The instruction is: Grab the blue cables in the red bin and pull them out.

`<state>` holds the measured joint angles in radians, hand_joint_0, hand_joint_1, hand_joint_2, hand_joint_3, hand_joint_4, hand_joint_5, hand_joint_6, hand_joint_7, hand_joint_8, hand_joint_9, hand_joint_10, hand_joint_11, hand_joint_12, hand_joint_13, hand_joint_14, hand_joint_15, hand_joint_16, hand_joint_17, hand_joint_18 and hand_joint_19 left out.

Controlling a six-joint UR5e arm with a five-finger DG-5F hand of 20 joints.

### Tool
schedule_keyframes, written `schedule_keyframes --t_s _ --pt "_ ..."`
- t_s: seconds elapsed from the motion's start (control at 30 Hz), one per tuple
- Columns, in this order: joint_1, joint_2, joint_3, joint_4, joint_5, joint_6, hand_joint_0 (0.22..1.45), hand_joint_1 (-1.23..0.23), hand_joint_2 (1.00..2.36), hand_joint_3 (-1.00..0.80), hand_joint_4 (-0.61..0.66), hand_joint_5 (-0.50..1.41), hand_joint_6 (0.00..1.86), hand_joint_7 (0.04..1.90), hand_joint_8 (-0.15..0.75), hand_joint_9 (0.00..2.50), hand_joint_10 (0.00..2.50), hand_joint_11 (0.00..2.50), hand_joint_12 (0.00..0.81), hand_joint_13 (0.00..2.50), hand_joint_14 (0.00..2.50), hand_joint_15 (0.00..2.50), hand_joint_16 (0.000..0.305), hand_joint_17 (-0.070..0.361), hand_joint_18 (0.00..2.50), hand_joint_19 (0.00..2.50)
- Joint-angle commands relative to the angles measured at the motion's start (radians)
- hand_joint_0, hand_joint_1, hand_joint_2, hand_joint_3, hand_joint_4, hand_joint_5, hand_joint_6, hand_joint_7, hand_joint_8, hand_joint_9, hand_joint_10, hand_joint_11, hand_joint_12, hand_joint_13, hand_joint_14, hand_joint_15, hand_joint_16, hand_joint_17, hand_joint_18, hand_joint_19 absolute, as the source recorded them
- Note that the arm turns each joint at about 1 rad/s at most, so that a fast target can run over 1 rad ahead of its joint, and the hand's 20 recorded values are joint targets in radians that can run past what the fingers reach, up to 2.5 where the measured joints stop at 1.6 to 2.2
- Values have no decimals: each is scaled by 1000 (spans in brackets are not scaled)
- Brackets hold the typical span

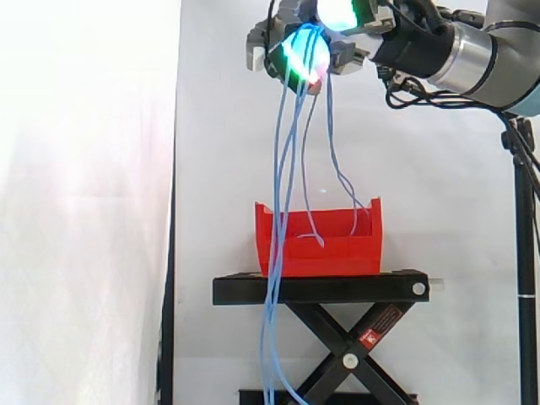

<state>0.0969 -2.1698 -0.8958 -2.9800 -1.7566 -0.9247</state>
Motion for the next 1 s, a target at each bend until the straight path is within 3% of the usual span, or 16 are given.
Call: schedule_keyframes --t_s 0.0,0.13,0.3,0.4,0.83,0.97 --pt "-2 1 0 9 -4 -38 707 -790 1000 -1000 283 890 440 598 298 928 25 758 354 1181 1661 908 47 106 1229 1446" --pt "-3 1 0 29 -29 -90 707 -792 1000 -1000 283 891 437 602 294 929 25 749 352 1181 1662 908 46 104 1230 1438" --pt "-11 1 -2 99 -115 -194 750 -830 1000 -1000 274 890 425 616 290 922 25 754 338 1175 1632 932 43 96 1204 1460" --pt "-13 1 0 118 -141 -225 774 -849 1000 -1000 267 888 434 615 284 922 25 763 327 1170 1617 951 42 94 1193 1462" --pt "-16 1 -2 125 -152 -245 820 -870 1000 -1000 256 881 469 602 282 922 24 769 318 1169 1594 973 39 89 1177 1475" --pt "-17 1 -2 142 -162 -282 824 -869 1000 -1000 246 881 475 598 277 921 26 765 319 1170 1592 983 39 87 1177 1477"
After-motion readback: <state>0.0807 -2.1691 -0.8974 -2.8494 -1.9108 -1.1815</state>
